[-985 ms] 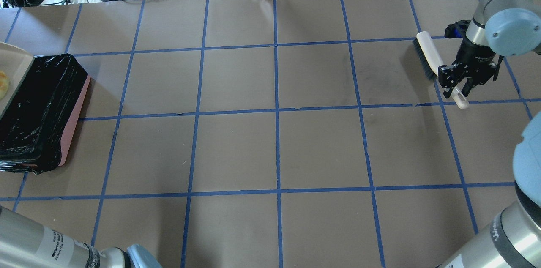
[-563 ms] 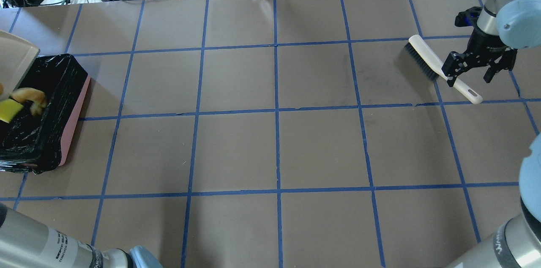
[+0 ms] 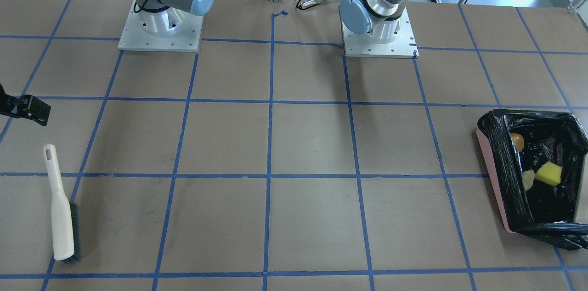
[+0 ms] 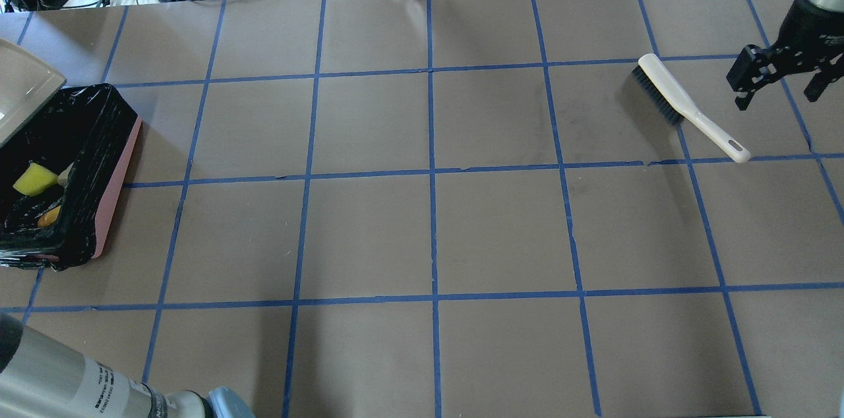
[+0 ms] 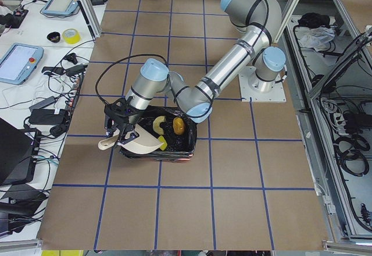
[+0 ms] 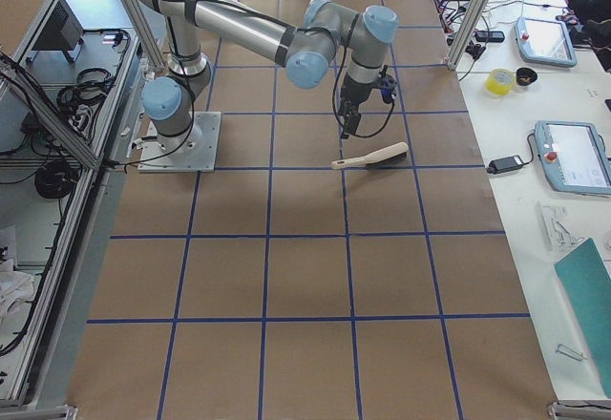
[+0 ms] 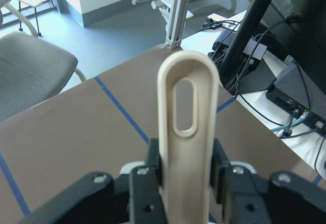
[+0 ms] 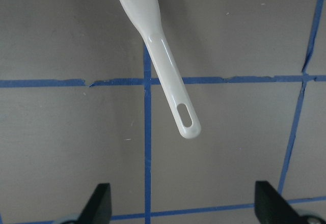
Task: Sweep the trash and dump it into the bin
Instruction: 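Tilt the dustpan over the bin while the right gripper sets down the brush, then bring the empty dustpan back and lower it onto the table with the left gripper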
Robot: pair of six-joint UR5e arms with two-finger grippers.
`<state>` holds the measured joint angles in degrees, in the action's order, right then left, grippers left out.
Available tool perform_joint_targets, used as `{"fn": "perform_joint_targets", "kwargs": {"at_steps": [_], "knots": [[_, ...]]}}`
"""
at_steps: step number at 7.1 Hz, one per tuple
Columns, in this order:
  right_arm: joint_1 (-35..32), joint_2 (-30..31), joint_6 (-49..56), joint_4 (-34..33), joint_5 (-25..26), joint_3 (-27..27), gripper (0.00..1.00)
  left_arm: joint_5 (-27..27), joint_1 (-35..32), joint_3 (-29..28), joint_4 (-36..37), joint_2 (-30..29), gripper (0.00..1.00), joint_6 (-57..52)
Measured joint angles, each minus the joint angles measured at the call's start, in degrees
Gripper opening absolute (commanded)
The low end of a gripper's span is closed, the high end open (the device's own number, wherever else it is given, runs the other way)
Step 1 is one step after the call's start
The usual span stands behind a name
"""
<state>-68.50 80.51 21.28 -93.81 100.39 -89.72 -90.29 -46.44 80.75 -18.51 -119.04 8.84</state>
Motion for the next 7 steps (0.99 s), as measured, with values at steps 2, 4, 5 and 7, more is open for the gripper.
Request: {"fn": "perform_joint_targets", "kwargs": {"at_steps": [2,4,5,7], "knots": [[-1.03,4.67,-1.31,6.91,-3.68,4.62,1.00,-0.45,-3.21,0.06,2.45,1.31,0.00,-2.31],[-6.61,6.07,-9.70,10.03,-7.86,7.91,1.00,-0.53,-5.37,-0.29,0.35,3.37,0.00,-2.90],[-11.23,6.10,-16.05,10.32,-8.26,8.91,1.00,-0.50,-5.58,-0.78,-4.77,4.31,0.00,-2.22],[-19.66,5.84,-29.33,9.35,-8.85,9.50,0.97,-0.76,-6.64,-1.88,-13.99,5.45,0.00,5.36]]}}
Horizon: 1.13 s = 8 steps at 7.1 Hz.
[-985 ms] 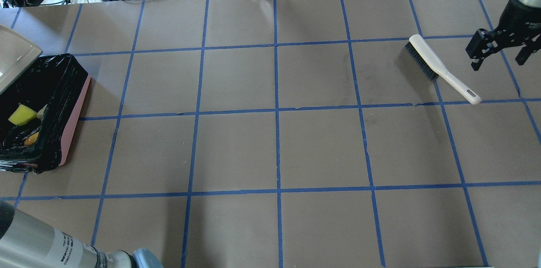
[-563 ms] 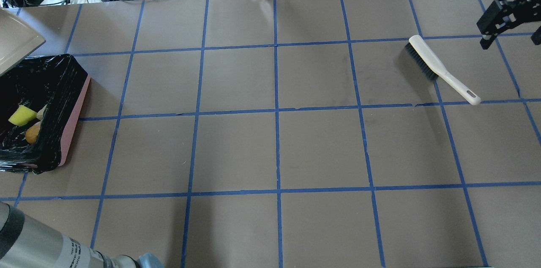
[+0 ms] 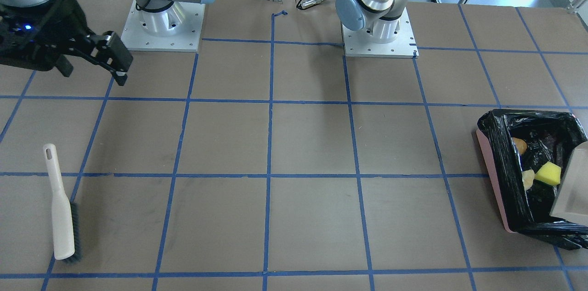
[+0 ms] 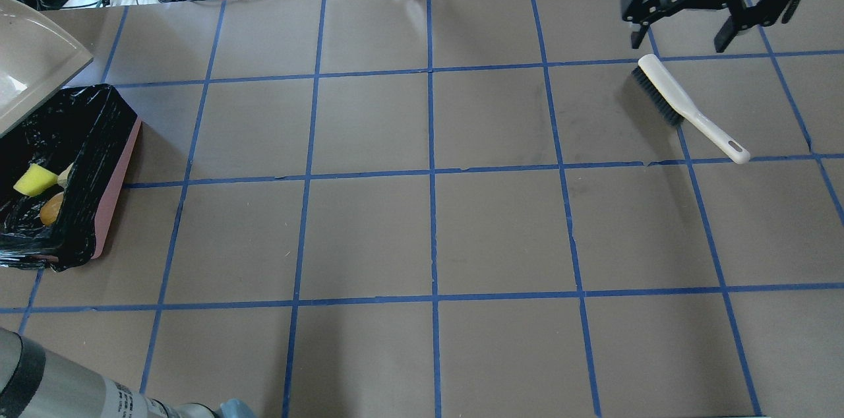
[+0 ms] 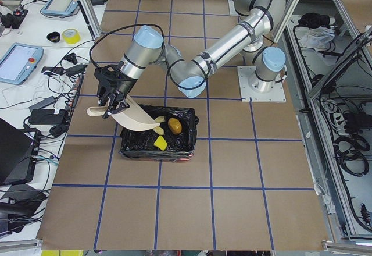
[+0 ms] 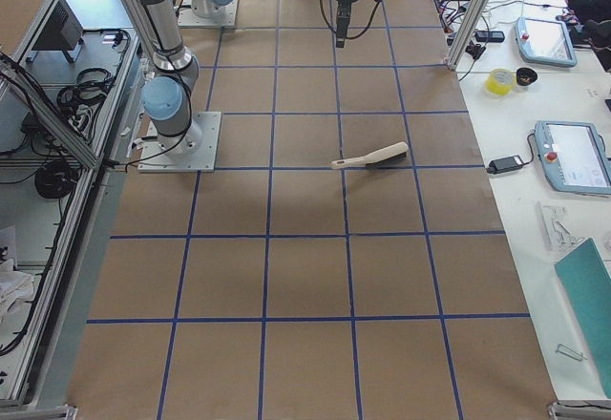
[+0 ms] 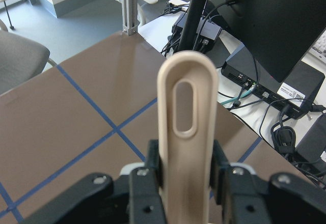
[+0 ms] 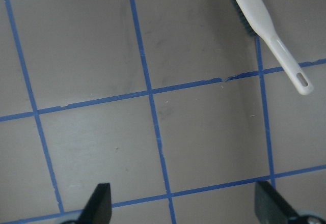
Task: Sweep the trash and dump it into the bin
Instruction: 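Bring the empty dustpan back and lower it onto the table with the left gripper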
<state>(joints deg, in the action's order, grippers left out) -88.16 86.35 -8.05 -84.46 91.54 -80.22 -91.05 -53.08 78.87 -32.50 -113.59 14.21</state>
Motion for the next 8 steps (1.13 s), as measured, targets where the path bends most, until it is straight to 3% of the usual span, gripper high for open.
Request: {"fn": "perform_joint_targets", "kwargs": {"at_steps": [2,5,8], "knots": [[-5.43,-0.11,-3.27,-7.42,0.14,-3.08,1.00,-4.49,-5.56,-0.25,-8.18,1.33,0.00,15.60],[-6.05,-0.04,1.53,-16.65,-1.15,-5.62,1.00,-15.06,-18.15,0.71,-16.75,0.87,0.00,39.70],[-1.15,-0.16,5.22,-15.30,-5.37,-4.22,1.00,-10.28,-23.47,1.33,-24.93,-2.06,0.00,57.07]]}}
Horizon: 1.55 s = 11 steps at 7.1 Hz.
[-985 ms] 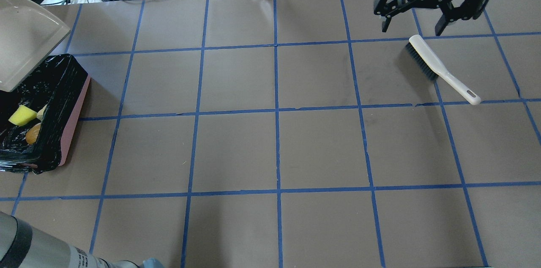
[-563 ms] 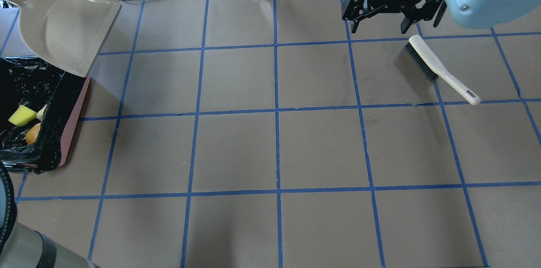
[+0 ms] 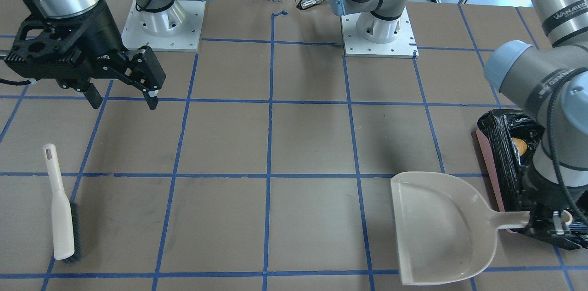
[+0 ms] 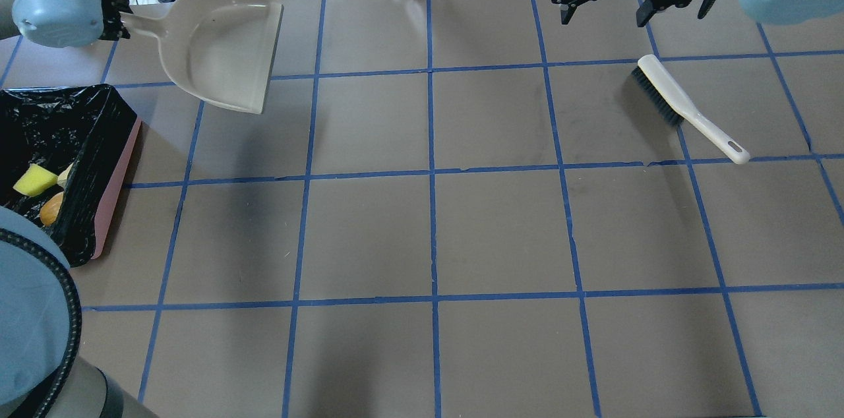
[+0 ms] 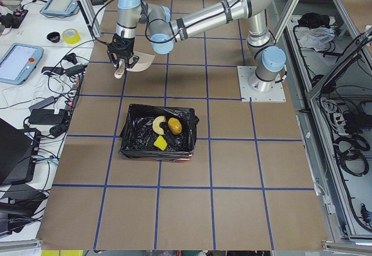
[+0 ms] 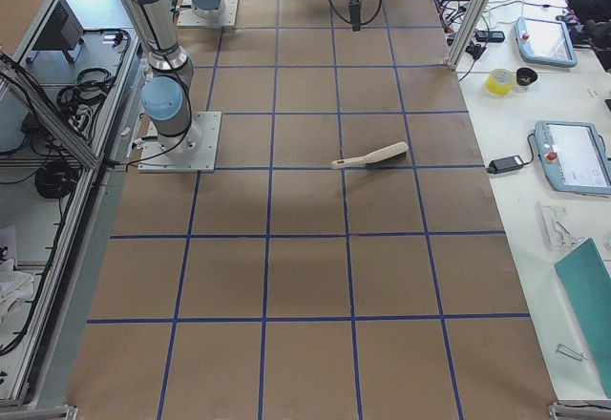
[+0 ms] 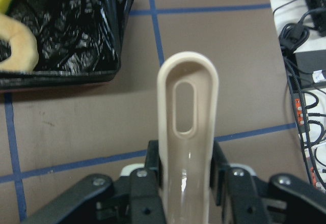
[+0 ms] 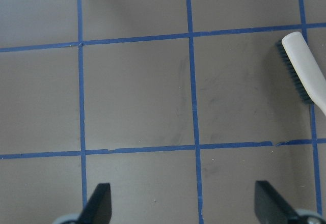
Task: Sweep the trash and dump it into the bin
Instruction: 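Bring the empty dustpan back and lower it onto the table with the left gripper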
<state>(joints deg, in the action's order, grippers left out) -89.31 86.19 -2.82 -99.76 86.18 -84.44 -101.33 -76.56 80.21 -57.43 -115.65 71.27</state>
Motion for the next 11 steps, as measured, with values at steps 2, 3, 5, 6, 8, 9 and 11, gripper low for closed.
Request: {"fn": "perform_joint_targets", "kwargs": {"at_steps": [2,3,5,6,8,9,11], "knots": [[0.92,0.25,1.57,1.19,0.26,-0.32,1.00,4.45,-1.72,0.02,-2.37,-3.04,0.00,4.45],[0.92,0.41,2.36,1.39,0.85,-0.58,1.00,5.22,-1.96,-0.05,-2.36,-4.83,0.00,5.01],[0.91,0.68,6.40,1.44,2.25,-1.19,1.00,5.75,-2.29,-0.10,-2.26,-7.06,0.00,4.78],[0.90,0.71,7.74,1.42,2.63,-1.29,1.00,5.80,-2.33,-0.06,-2.25,-8.07,0.00,4.89],[0.84,0.66,8.43,1.12,2.45,-1.50,1.00,5.89,-2.64,0.38,-2.34,-9.26,0.00,6.65],[0.82,0.60,8.26,0.33,2.07,-1.70,1.00,5.87,-2.75,1.00,-2.31,-9.33,0.00,7.47],[0.78,0.75,6.37,-2.00,1.83,-2.11,1.00,5.62,-2.86,3.00,-2.19,-8.79,0.00,6.52]]}}
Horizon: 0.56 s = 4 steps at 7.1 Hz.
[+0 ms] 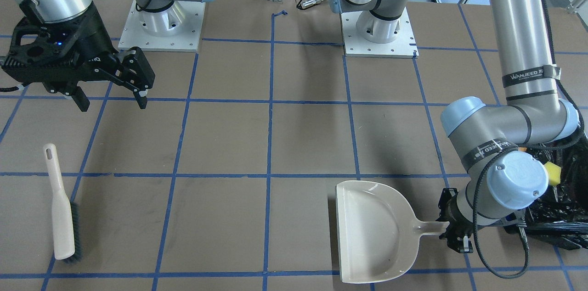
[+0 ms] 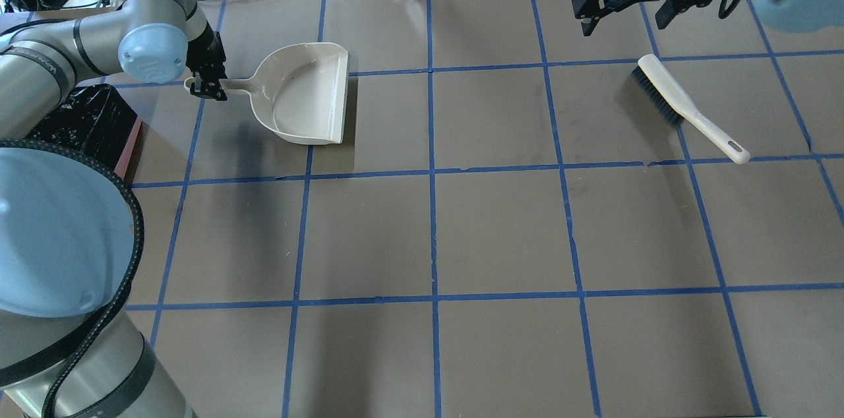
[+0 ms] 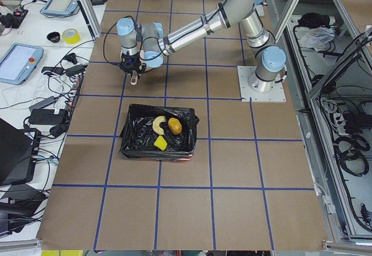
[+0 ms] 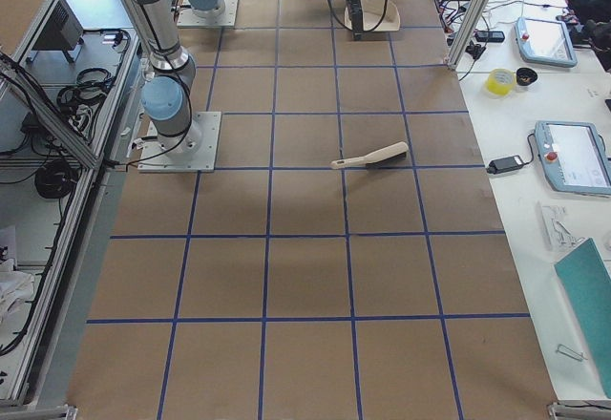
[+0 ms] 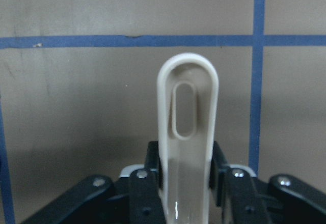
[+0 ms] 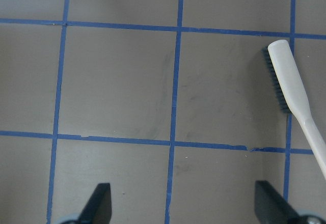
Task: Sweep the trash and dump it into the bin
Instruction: 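Bring the empty dustpan back and lower it onto the table with the left gripper, then open the left gripper and release the dustpan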
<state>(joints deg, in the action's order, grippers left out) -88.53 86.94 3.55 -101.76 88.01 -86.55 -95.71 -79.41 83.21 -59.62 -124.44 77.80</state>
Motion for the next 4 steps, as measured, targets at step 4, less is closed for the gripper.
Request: {"fn": "perform_joint_targets", "kwargs": {"at_steps": [4], "knots": [[-0.06,-0.22,-4.93,-0.85,-0.18,-0.29,1.00,-0.08,0.01,1.38,0.92,0.34,0.00,-1.46]]}}
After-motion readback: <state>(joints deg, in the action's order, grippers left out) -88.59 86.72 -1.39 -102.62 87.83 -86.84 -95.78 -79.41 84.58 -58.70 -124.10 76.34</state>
